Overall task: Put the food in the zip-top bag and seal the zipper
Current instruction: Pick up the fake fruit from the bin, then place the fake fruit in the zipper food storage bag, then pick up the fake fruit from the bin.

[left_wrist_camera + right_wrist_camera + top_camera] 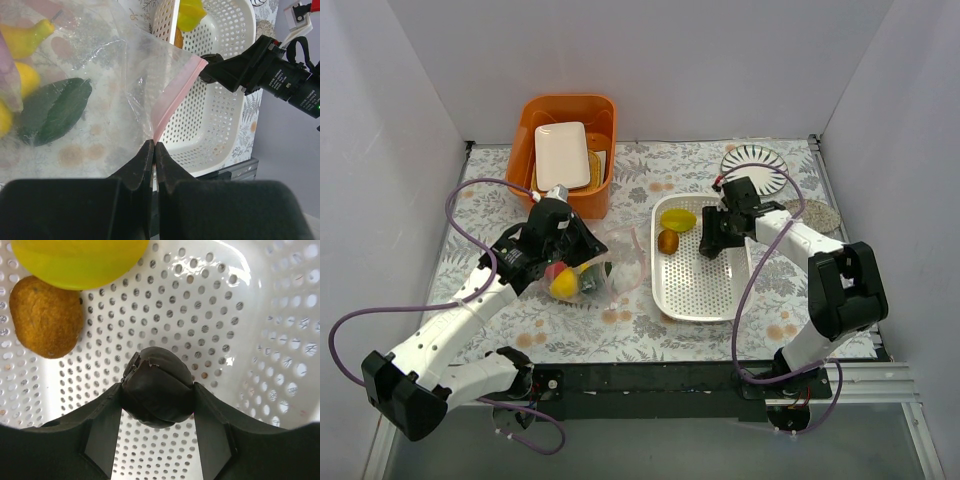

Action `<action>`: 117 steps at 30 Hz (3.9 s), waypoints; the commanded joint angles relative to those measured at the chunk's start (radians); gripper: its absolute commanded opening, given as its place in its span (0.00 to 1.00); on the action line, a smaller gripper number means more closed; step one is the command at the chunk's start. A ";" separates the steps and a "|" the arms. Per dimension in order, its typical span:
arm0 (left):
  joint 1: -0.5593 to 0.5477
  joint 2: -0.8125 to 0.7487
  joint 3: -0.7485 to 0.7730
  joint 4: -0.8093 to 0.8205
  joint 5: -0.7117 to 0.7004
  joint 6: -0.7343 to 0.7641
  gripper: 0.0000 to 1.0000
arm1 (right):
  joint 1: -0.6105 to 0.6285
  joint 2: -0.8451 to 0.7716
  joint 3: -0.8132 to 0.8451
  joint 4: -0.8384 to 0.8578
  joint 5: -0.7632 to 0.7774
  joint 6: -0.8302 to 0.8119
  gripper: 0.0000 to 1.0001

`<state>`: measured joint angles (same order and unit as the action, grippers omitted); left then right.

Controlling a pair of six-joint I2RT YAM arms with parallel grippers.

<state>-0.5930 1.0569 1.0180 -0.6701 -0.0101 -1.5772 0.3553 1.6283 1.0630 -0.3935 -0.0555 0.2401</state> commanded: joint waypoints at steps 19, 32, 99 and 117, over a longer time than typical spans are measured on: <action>-0.004 -0.008 -0.007 0.030 0.009 0.045 0.00 | 0.143 -0.211 -0.023 -0.037 0.007 0.143 0.33; -0.004 -0.003 -0.010 0.044 0.053 0.036 0.00 | 0.284 -0.303 -0.058 -0.002 0.030 0.255 0.35; -0.004 0.005 0.005 0.044 0.070 0.034 0.00 | 0.396 -0.298 -0.024 -0.011 0.318 0.329 0.91; -0.004 -0.014 0.001 0.020 0.055 0.032 0.00 | 0.194 -0.072 0.107 -0.019 0.152 0.215 0.86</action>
<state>-0.5930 1.0821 0.9981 -0.6292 0.0582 -1.5455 0.5671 1.5146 1.0908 -0.4278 0.1303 0.4934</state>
